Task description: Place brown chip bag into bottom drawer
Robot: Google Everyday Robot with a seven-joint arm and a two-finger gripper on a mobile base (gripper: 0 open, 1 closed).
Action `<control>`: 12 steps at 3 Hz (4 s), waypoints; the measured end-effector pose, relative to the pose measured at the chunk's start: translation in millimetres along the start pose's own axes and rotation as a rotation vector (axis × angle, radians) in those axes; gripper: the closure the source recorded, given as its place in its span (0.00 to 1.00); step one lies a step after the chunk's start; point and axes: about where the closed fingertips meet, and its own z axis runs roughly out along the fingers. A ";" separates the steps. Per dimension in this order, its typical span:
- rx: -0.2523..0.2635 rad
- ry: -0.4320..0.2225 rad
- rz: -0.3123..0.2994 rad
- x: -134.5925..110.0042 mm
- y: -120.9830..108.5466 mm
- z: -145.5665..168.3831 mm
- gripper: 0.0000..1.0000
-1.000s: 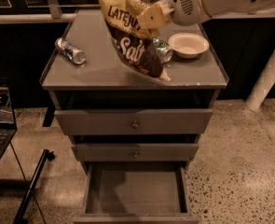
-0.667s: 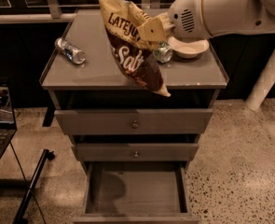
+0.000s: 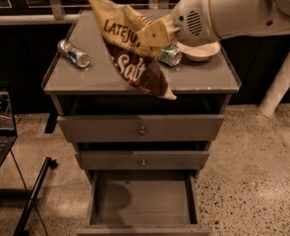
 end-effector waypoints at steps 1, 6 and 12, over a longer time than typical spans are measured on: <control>-0.197 0.042 -0.042 11.7 72.8 -9.5 1.00; 0.112 -0.048 0.148 166.6 102.9 -15.2 1.00; 0.275 0.013 0.322 329.7 26.6 61.9 1.00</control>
Offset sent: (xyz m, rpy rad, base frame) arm -0.2111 0.0416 -0.0094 0.0624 0.1320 0.3221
